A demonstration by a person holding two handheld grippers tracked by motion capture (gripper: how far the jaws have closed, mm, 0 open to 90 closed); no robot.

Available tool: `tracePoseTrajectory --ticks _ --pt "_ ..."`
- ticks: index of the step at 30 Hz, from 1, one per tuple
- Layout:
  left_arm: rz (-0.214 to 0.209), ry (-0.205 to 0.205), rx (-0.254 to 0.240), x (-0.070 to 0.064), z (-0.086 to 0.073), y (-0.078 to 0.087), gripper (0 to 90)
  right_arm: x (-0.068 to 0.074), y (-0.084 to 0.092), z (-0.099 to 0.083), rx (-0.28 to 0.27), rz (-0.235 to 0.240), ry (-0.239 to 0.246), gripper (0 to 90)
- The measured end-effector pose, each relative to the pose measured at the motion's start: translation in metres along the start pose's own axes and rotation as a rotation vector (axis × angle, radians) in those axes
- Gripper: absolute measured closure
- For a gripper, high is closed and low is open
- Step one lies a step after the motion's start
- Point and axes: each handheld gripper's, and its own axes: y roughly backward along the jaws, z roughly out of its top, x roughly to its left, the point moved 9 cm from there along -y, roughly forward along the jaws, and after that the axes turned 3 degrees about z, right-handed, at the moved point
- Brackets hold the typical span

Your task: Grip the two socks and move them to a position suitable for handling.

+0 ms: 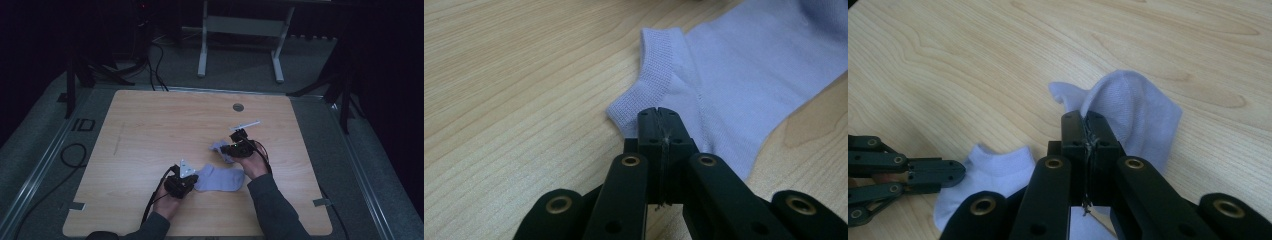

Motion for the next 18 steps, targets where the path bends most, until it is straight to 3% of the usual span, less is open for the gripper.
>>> tracePoseTrajectory --ticks 8,18 --pt "-0.001 -0.001 0.002 0.0 0.0 0.0 90.0 -0.001 0.008 0.001 -0.029 0.015 -0.011 88.5" --pt "-0.001 0.005 -0.001 0.0 0.0 0.0 90.0 -0.013 0.017 -0.004 -0.064 0.031 -0.072 88.4"
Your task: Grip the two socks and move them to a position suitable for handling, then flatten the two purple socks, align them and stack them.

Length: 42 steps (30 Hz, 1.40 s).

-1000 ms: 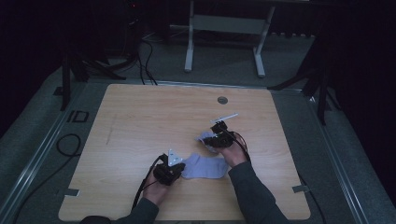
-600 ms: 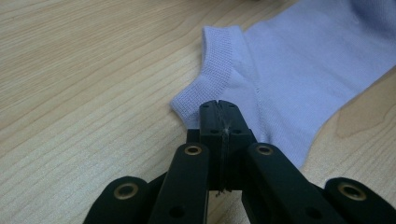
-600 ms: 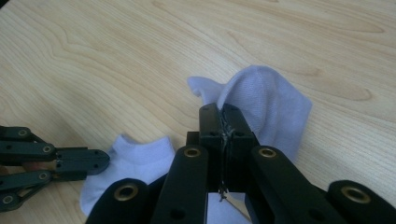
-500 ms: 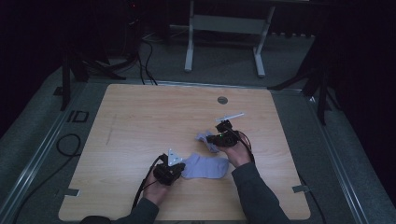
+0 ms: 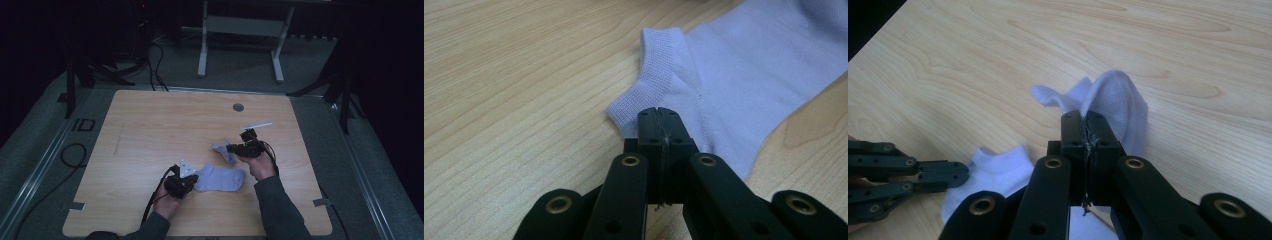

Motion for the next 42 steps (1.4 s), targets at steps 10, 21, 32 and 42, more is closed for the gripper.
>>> tracePoseTrajectory --ticks 10,21,32,42 --pt "0.0 0.0 0.0 0.0 0.0 0.0 90.0 -0.021 0.009 -0.005 -0.018 -0.028 -0.045 87.7" --pt "-0.001 0.002 -0.003 0.0 0.0 0.0 90.0 -0.063 0.011 -0.028 0.008 -0.113 -0.137 87.7" --pt "0.001 0.003 -0.006 0.0 0.0 0.0 89.9 -0.095 0.018 -0.05 0.054 -0.264 -0.153 74.9" --pt "0.002 0.003 -0.007 0.0 0.0 0.0 89.9 -0.086 0.027 -0.038 0.021 -0.288 -0.029 60.5"
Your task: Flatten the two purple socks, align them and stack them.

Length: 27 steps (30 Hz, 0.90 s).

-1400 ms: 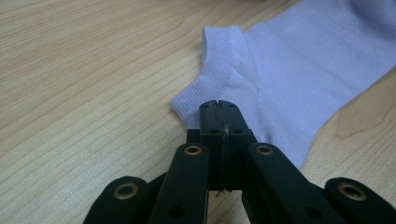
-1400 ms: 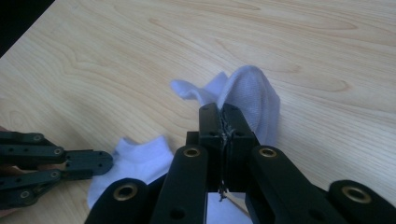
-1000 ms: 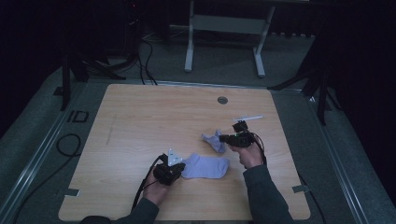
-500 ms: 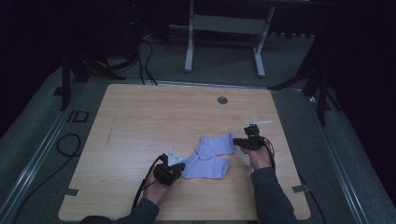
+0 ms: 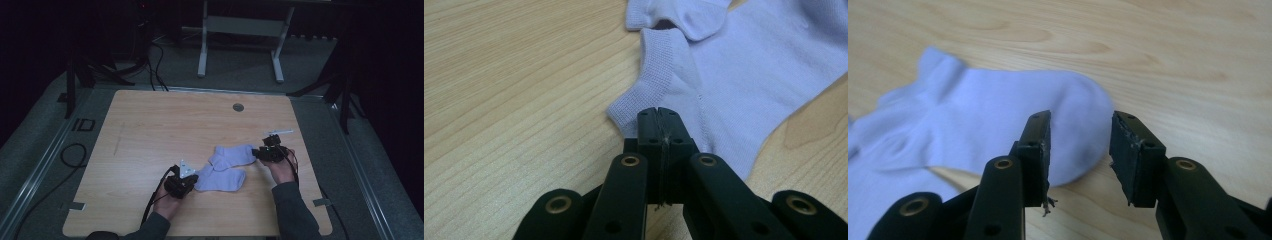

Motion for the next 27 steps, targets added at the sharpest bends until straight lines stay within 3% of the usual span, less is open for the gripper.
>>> tracePoseTrajectory --ticks 1,4,6,9,15,18,21,27 --pt "0.0 0.0 0.0 0.0 0.0 0.0 89.8 0.004 -0.001 0.001 0.006 -0.002 0.049 60.6" --pt "-0.001 0.0 0.0 0.0 0.0 0.0 89.8 0.022 -0.006 0.001 0.053 -0.005 0.268 60.9" --pt "-0.001 0.0 0.0 0.0 0.0 0.0 89.8 0.034 -0.011 0.001 0.077 0.002 0.373 60.9" --pt "-0.002 0.0 0.002 0.0 0.0 0.0 89.8 0.047 -0.017 0.003 0.097 0.031 0.465 60.6" --pt "-0.004 0.0 0.002 0.0 0.0 0.0 89.7 0.064 -0.032 0.002 0.146 0.087 0.572 59.0" --pt "-0.003 -0.001 0.002 0.0 0.0 0.0 89.6 0.069 -0.04 0.002 0.167 0.108 0.594 57.6" --pt "-0.003 0.0 0.001 0.0 0.0 0.0 89.6 0.066 -0.049 0.001 0.201 0.101 0.569 56.6" --pt "-0.003 0.0 0.001 0.0 0.0 0.0 89.5 0.059 -0.054 0.001 0.21 0.131 0.395 55.2"
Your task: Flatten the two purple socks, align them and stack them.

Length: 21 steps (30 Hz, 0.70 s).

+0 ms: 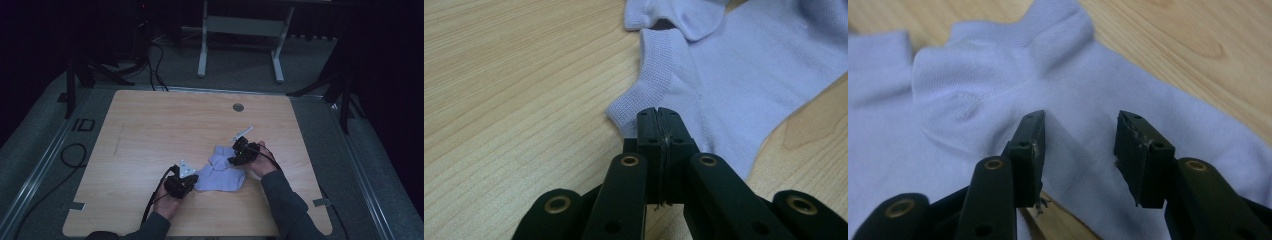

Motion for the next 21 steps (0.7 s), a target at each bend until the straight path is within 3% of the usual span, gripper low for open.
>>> tracePoseTrajectory --ticks 9,15,18,21 --pt "-0.001 0.001 -0.002 0.0 0.0 0.0 89.5 -0.014 0.003 -0.005 -0.018 -0.081 -0.164 54.0" --pt "0.001 0.0 -0.001 0.0 0.0 0.0 89.5 -0.017 0.004 -0.008 -0.043 -0.122 -0.232 52.8" --pt "0.0 0.0 -0.001 0.0 0.0 0.0 89.5 -0.015 0.005 -0.009 -0.028 -0.125 -0.237 51.4" --pt "-0.001 0.0 -0.001 0.0 0.0 0.0 89.5 -0.014 0.007 -0.01 0.011 -0.119 -0.189 50.4"
